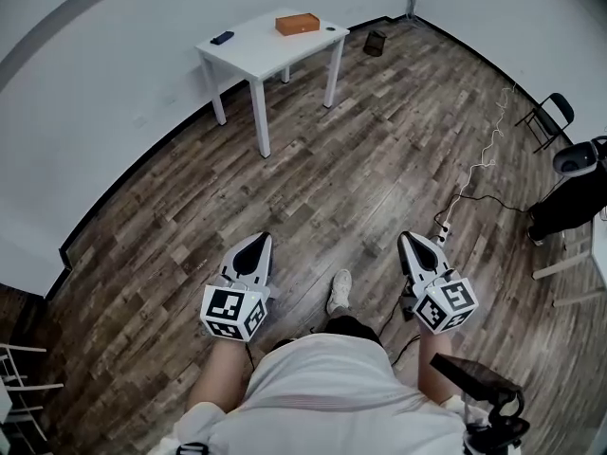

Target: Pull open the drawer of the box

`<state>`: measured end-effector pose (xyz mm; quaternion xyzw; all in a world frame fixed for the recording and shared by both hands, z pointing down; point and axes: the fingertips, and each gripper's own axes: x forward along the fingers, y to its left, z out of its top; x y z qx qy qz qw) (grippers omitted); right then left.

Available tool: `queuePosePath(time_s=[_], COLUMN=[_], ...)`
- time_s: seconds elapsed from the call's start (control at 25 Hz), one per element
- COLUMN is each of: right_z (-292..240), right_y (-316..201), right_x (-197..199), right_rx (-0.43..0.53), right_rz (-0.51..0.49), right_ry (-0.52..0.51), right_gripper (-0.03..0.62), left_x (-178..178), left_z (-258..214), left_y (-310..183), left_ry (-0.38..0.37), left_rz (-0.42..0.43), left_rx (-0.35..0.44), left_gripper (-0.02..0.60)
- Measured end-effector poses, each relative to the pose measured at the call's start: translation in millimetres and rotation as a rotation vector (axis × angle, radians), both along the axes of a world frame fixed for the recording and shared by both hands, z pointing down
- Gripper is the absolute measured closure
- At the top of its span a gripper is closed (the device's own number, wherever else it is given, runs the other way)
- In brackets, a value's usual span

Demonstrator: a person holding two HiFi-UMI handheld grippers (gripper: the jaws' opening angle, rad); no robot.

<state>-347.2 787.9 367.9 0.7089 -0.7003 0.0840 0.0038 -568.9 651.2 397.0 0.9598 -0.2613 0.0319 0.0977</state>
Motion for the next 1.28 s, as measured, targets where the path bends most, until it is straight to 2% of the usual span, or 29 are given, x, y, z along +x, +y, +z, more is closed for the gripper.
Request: queuePosePath(time_s=[0.16, 0.32, 0.56, 0.72, 0.88, 1.0, 1.12, 1.28], right_z=[8.9, 16.8, -0.6, -3.6, -2.7, -8.3, -8.1, 15.2], right_y=[-29.9, -58.4, -118.4, -158.3, -190.9, -211.9, -228.9, -240.2], right_x=[21.3, 53.7, 119.9, 176.3, 238.5, 273.9, 296.0, 305.2], right_rx=[-0.002, -0.003, 0.089, 0.084, 0.066, 0.089, 0.116, 0.083], right_rz=[-0.001, -0.017, -0.038, -0.067, -0.096, -0.109, -0.101, -0.124], right_ry=[-0.018, -0.030, -0.011, 0.001, -0.008, -0.001, -0.008, -0.048], right_gripper=[0.595, 0.595, 0.595, 0.595, 0.595, 0.595, 0.595, 0.595], left_x=[15.1, 47.6, 105.5, 155.4, 216.4, 248.4, 264.8, 273.5], left_z=[11.5, 11.0, 18.1, 26.5, 21.4, 13.7, 17.7, 29.8], left_y=[-32.2, -55.4, -114.4, -150.6, -183.2, -201.5, -211.3, -227.0], left_ry=[-0.028, -0.041, -0.073, -0.069, -0.065, -0.058, -0.070, -0.068], left_rz=[-0.033, -0.030, -0.102, -0.126, -0.149, -0.170, -0.172, -0.210], left_rx=[-0.049, -0.033, -0.096, -0.122, -0.105, -0.095, -0.104, -0.144], left_gripper=[0.571, 0.571, 0.571, 0.569, 0.569, 0.571, 0.569, 0.570])
